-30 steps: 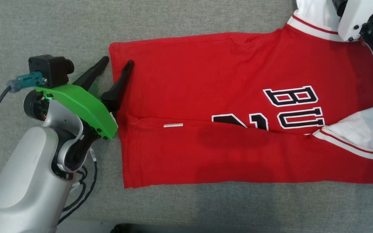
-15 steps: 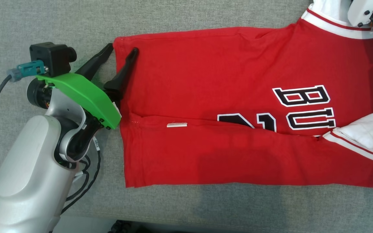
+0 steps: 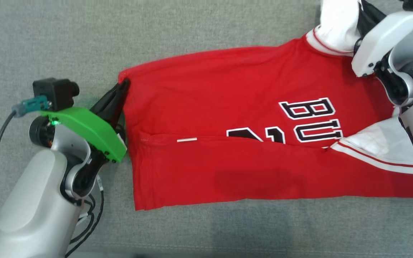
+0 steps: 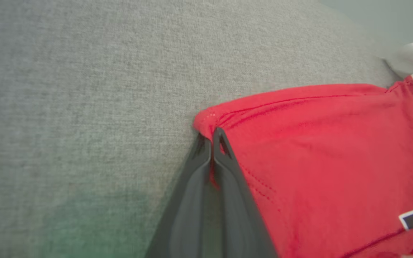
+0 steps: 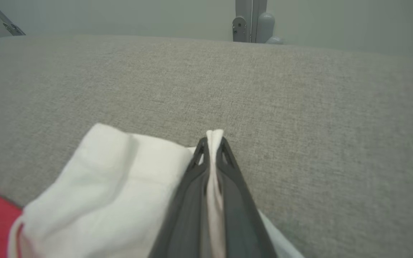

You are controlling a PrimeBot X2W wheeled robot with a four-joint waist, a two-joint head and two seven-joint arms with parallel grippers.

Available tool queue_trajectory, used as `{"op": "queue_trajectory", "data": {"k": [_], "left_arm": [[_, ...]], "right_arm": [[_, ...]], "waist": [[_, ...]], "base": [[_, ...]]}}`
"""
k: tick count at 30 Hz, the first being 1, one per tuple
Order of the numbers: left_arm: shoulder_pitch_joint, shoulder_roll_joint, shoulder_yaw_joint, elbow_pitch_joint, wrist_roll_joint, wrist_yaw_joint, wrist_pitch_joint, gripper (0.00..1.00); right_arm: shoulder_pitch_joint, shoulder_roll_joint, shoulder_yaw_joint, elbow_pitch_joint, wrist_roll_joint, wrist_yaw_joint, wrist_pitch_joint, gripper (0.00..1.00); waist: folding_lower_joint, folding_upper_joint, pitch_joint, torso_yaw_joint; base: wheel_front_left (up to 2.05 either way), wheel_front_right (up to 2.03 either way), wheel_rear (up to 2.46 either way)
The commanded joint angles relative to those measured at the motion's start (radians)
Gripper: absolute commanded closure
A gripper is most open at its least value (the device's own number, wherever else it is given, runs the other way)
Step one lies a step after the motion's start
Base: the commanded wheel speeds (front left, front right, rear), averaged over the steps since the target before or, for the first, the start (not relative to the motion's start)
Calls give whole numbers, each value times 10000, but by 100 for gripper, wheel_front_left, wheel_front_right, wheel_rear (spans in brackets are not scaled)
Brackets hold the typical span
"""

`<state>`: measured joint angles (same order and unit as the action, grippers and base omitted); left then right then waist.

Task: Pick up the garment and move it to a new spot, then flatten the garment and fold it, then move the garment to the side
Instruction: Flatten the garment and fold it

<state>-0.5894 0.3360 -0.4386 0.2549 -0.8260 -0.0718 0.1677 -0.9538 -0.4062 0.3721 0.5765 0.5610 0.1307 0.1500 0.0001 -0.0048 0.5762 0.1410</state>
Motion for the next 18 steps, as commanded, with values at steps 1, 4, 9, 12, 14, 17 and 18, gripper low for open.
{"op": "queue_trajectory", "data": {"k": [1,4,9,12,14,17,18], "left_arm": [[395,156,77,56,-62,104,-154,100],[695,231,184,-145,-103,178,-387,100],[1284,376,299,-504,-136,287,-618,100],[1852,513,303,-834,-160,389,-701,100],[2300,551,330,-1138,-223,492,-779,100],[3120,690,536,-1646,-299,776,-994,100],[3412,759,617,-1839,-302,892,-1086,100]], "right_arm": [[254,-159,10,-145,207,-3,-428,100],[600,-329,-76,-463,431,-3,-1039,100],[1384,-461,-96,-1011,685,-3,-1608,100],[2314,-383,-71,-1524,873,-3,-1925,100],[3002,-357,-182,-1883,933,-3,-2137,100],[4111,-227,-469,-2459,971,-3,-2381,100],[4473,-166,-609,-2664,974,-3,-2447,100]], "waist": [[-1,48,-931,-558],[-1,48,-1423,-761],[-1,48,-2100,-1051],[-1,48,-2561,-1300],[-1,48,-2813,-1462],[-1,48,-3131,-1740],[-1,48,-3217,-1828]], "base": [[0,0,0],[0,0,0],[0,0,0],[0,0,0],[0,0,0],[0,0,0],[0,0,0]]}}
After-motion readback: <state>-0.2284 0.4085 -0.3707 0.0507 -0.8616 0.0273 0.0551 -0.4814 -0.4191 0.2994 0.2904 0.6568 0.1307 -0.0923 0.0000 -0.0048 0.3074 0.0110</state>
